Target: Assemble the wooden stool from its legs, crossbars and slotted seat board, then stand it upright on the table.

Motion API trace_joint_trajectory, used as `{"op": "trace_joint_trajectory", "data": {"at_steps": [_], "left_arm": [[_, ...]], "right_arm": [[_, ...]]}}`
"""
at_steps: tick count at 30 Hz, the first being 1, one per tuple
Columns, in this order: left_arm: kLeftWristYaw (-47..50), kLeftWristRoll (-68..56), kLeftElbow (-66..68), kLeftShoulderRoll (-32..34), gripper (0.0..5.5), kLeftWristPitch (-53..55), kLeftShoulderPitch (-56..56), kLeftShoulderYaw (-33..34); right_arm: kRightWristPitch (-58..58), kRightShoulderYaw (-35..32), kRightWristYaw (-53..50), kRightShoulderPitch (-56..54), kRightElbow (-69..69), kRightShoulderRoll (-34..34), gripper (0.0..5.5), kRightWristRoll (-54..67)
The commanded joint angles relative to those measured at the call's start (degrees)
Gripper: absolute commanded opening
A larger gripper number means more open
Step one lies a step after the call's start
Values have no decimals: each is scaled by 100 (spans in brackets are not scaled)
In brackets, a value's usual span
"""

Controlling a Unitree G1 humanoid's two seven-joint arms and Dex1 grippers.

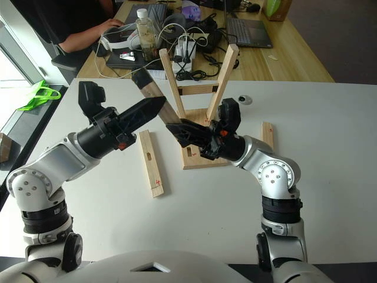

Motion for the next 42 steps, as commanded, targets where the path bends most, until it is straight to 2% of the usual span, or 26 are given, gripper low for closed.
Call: {"op": "trace_joint_trajectory", "data": {"at_steps": [1,6,14,21,25,31,37,42], "left_arm": [[-225,-231,-84,97,261,-174,-65,-95],[-515,-505,-238,448,189,-265,91,-32],[-786,-288,-233,845,63,-242,159,-311],[-1133,-154,-321,1131,55,-228,284,-437],[-1176,-26,-269,1237,53,-273,279,-470],[-1154,377,-167,1182,40,-488,316,-439],[136,1132,86,905,40,-1014,718,13],[1796,1935,509,90,40,-1464,1047,129]], "right_arm": [[55,191,127,-37,16,-44,40,-9],[148,221,427,-169,315,-261,40,-30],[225,280,776,-359,363,-532,40,-76],[200,393,1043,-499,409,-711,40,-186],[-113,546,1044,-547,422,-765,40,-631],[-619,634,897,-500,517,-696,156,-1186],[-995,-47,464,32,660,-972,158,-1467],[-960,-942,-405,511,584,-621,158,-982]]}}
